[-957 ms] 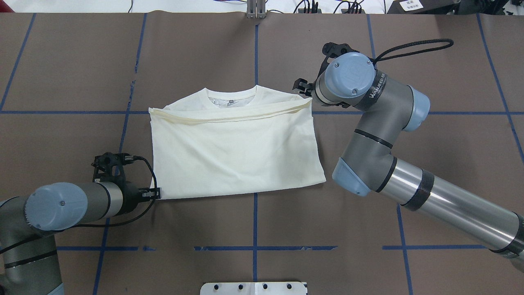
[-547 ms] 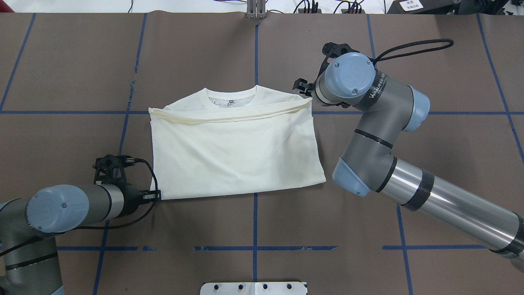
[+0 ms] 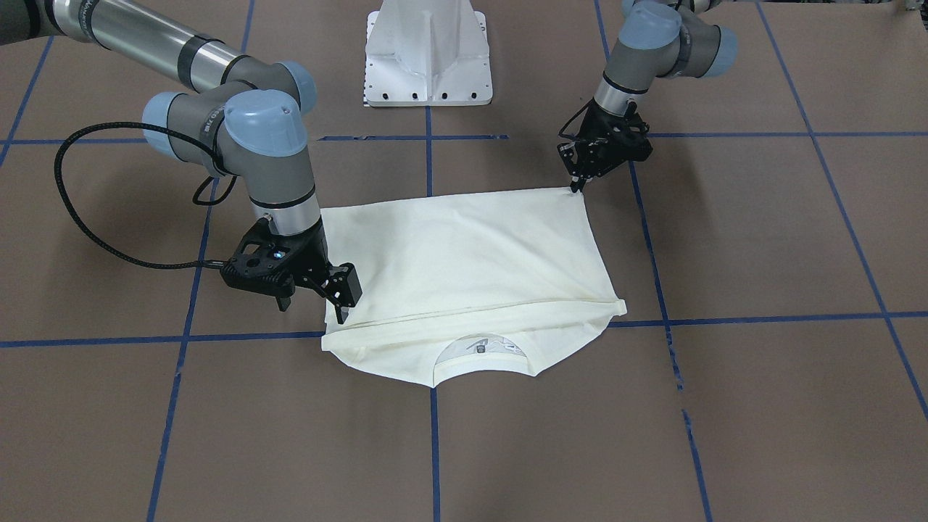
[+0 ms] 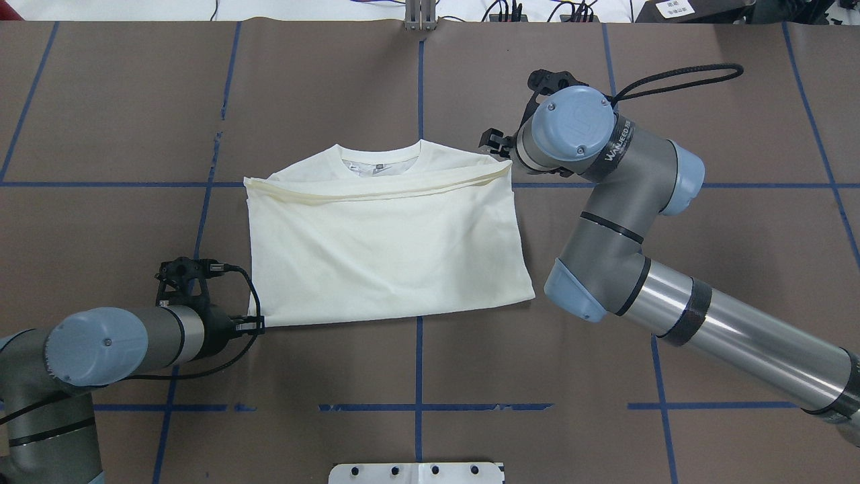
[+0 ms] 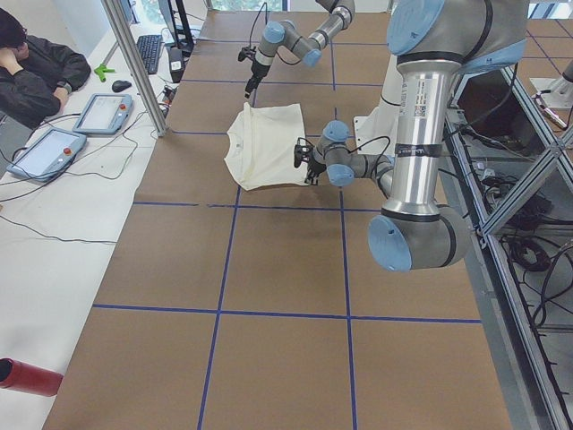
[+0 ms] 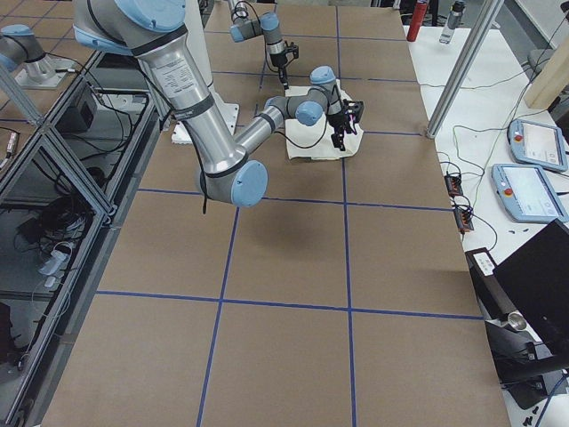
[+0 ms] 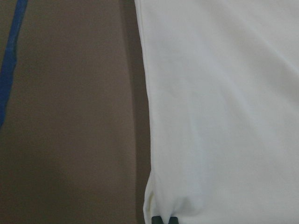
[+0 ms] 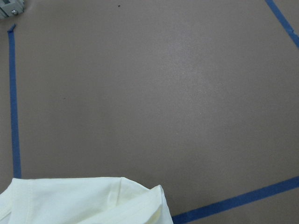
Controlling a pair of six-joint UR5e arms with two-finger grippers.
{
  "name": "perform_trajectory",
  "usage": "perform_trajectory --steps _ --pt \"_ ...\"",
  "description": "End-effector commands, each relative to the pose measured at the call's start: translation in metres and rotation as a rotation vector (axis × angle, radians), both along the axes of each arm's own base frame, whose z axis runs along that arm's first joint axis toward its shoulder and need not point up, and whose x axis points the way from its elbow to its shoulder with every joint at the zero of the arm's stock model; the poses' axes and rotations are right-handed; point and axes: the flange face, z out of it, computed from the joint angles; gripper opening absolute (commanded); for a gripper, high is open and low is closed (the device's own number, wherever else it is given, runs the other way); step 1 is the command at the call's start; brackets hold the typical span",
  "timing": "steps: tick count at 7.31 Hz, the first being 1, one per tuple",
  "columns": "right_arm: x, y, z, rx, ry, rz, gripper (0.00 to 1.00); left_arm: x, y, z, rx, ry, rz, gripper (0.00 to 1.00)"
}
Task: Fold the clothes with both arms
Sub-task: 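Grasp the shirt side with the left gripper and fold it toward the right gripper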
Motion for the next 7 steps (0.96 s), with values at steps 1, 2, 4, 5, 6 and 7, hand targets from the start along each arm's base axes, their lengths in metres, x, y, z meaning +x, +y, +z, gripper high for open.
perform_trajectory --steps 1,2,4,5,6,7 --pt "0.0 0.0 0.0 0.002 0.001 -0.002 1.0 -0.032 -0.037 0.006 0.157 -0.076 0.029 0.0" --pt "0.0 0.0 -0.001 0.007 0.002 -0.006 1.0 -0.061 -0.082 0.024 0.231 -0.155 0.007 0.0" --pt "0.0 -0.001 -0.001 0.007 0.002 -0.005 1.0 -0.083 -0.19 0.046 0.301 -0.285 -0.058 0.0" --pt "0.0 -0.001 -0.002 0.008 0.003 -0.006 1.0 -0.086 -0.255 0.052 0.318 -0.355 -0.08 0.0" --pt "0.0 -0.001 -0.005 0.008 -0.003 -0.005 1.0 -0.082 -0.319 0.052 0.314 -0.413 -0.098 0.0" --pt "0.0 -0.001 -0.006 0.004 -0.007 0.0 1.0 -0.062 -0.371 0.058 0.319 -0.415 -0.125 0.0"
